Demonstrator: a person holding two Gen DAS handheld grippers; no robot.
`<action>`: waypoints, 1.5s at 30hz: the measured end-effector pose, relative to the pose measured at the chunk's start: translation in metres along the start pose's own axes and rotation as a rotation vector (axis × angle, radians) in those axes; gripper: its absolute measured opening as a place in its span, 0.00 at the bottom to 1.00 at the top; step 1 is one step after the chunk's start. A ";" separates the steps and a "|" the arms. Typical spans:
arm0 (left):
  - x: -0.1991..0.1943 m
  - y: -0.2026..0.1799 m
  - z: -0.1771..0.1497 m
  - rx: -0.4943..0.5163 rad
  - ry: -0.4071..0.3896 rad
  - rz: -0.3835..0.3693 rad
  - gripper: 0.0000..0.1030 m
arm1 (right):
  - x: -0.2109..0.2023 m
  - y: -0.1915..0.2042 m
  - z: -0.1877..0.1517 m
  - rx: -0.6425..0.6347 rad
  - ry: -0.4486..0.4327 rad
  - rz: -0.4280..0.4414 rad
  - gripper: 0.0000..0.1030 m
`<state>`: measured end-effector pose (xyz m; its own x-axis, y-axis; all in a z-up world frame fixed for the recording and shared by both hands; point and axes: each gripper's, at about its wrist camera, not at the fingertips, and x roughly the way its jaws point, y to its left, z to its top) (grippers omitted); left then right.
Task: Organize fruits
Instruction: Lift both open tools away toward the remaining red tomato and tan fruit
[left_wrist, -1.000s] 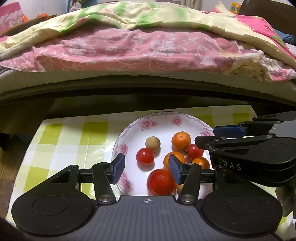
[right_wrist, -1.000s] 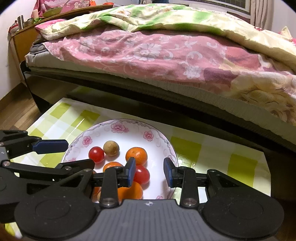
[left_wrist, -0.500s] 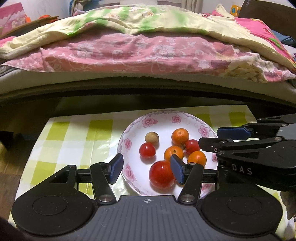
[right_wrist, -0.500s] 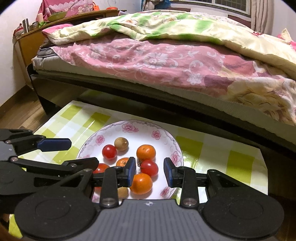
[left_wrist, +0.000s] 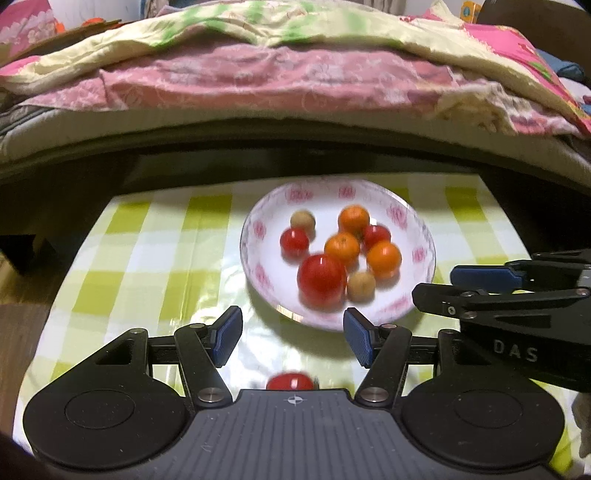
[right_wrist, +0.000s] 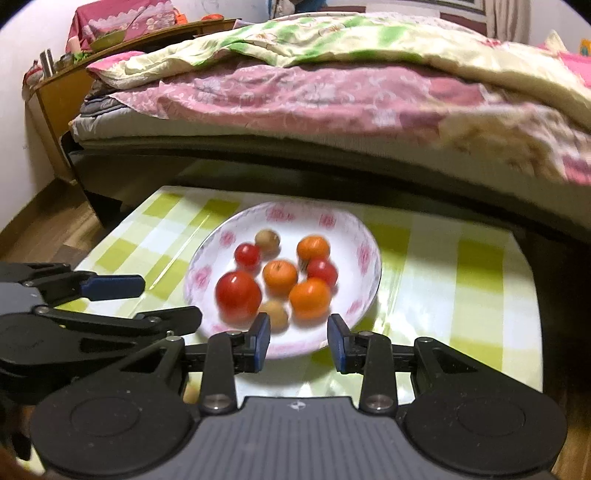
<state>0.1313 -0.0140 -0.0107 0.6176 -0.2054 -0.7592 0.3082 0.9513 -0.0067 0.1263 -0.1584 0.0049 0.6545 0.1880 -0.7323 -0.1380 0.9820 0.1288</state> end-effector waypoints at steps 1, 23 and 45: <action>-0.001 0.000 -0.003 0.000 0.006 0.004 0.66 | -0.003 0.002 -0.005 0.012 0.002 0.002 0.38; -0.030 0.012 -0.051 -0.037 0.073 0.074 0.67 | -0.017 0.045 -0.056 -0.009 0.113 0.015 0.38; -0.051 0.044 -0.033 -0.158 0.003 0.012 0.71 | -0.021 0.050 -0.064 -0.166 0.064 0.122 0.39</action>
<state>0.0899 0.0459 0.0061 0.6179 -0.1936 -0.7620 0.1834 0.9780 -0.0997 0.0583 -0.1143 -0.0162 0.5777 0.2984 -0.7598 -0.3370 0.9349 0.1110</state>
